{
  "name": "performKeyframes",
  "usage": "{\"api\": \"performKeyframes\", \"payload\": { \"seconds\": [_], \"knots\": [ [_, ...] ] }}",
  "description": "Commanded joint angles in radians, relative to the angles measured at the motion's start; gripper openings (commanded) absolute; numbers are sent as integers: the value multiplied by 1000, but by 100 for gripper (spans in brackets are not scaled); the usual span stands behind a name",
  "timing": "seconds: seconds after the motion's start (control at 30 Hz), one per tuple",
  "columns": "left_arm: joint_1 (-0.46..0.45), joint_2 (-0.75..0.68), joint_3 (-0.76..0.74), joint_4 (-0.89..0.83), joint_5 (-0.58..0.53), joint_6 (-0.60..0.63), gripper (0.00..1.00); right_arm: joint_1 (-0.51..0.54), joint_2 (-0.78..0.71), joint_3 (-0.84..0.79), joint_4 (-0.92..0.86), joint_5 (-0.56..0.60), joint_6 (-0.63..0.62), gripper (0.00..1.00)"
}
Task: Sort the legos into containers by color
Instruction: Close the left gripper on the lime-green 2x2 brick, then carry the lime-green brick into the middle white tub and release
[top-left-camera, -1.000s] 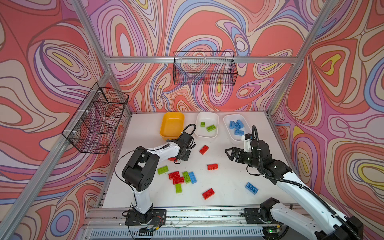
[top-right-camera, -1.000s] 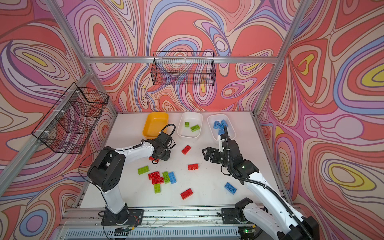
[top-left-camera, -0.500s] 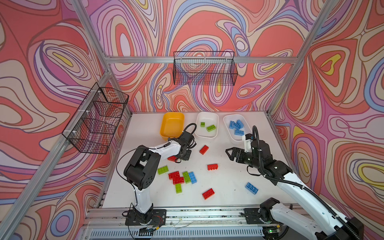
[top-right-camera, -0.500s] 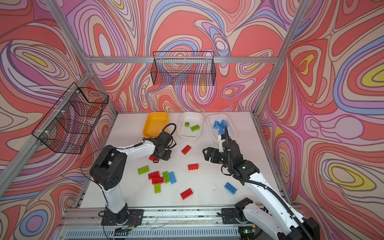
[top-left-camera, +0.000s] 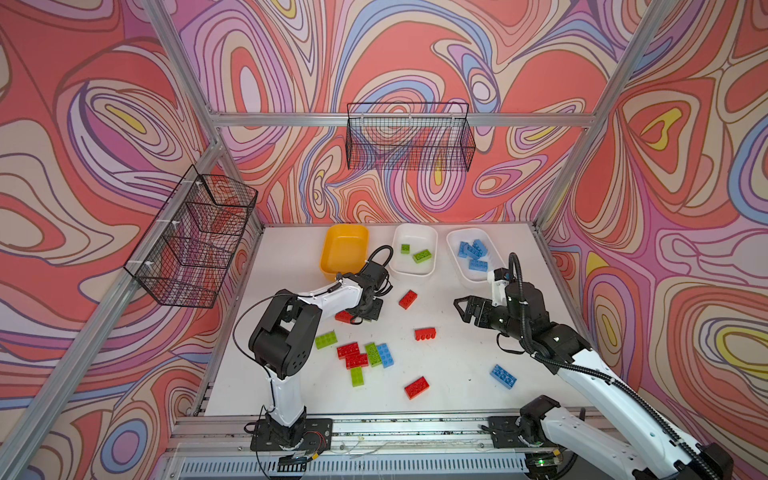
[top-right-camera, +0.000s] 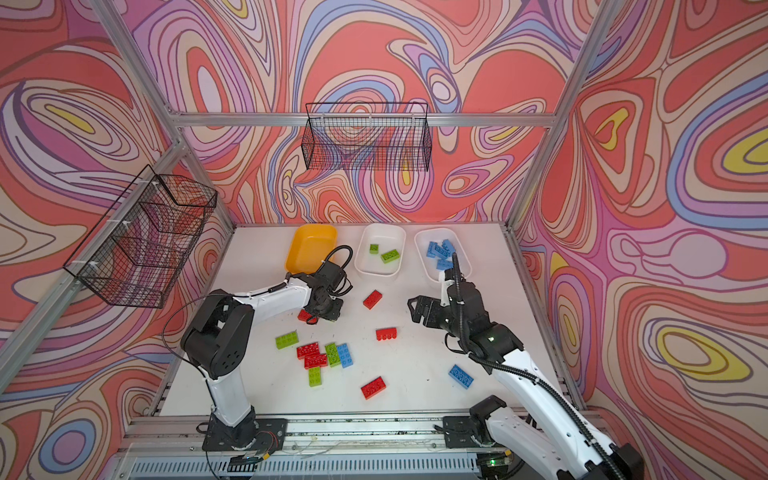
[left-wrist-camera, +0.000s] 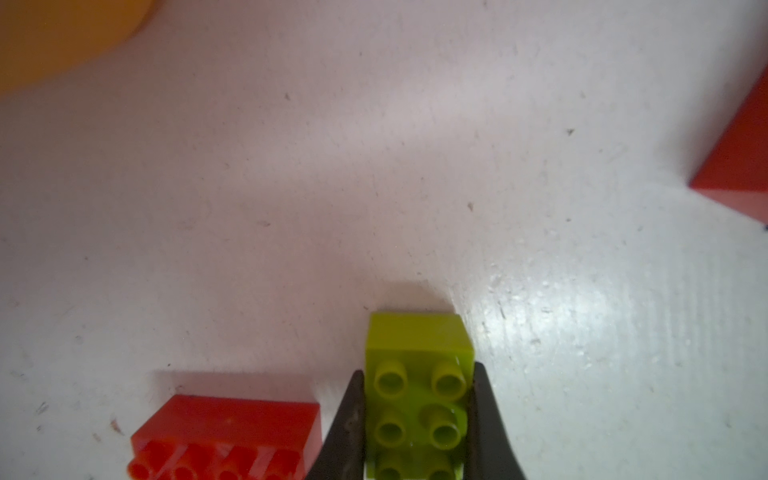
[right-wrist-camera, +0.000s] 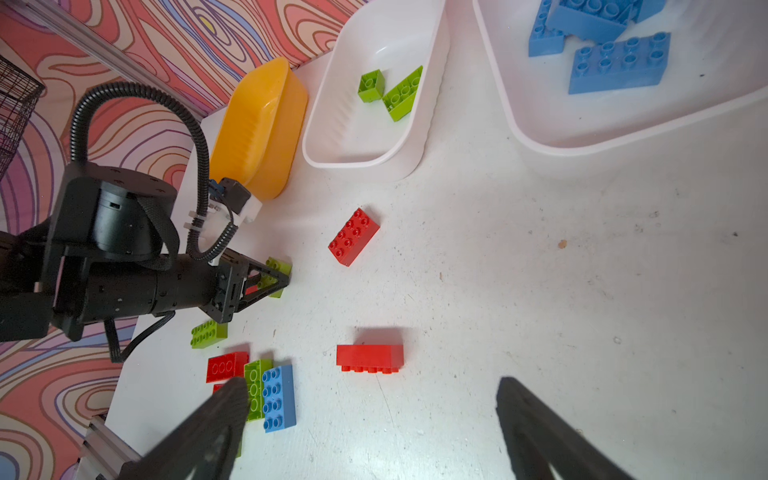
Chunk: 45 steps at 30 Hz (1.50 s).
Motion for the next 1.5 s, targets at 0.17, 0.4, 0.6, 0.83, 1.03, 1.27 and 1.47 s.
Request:
{"api": "performKeyframes", "payload": {
  "seconds": [0.17, 0.4, 0.6, 0.83, 1.03, 1.27, 1.47],
  "knots": [
    [8, -19, 53, -74, 13, -17, 13, 8, -15, -8, -13, 16, -5, 98],
    [7, -22, 136, -106, 53, -22, 12, 8, -24, -4, -13, 27, -6, 98],
    [8, 17, 293, -132, 93, -31, 12, 7, -31, -1, -8, 24, 1, 98],
    [8, 184, 596, -137, 171, -77, 15, 8, -42, -11, 0, 41, 3, 98],
    [7, 349, 813, -77, 226, -120, 17, 7, -34, -20, 15, 49, 10, 98],
    [8, 514, 984, 57, 254, -184, 21, 7, -4, -25, 33, 82, 10, 98],
    [18, 686, 1212, 86, 295, -235, 46, 8, 47, 5, 33, 119, -17, 98]
  ]
}}
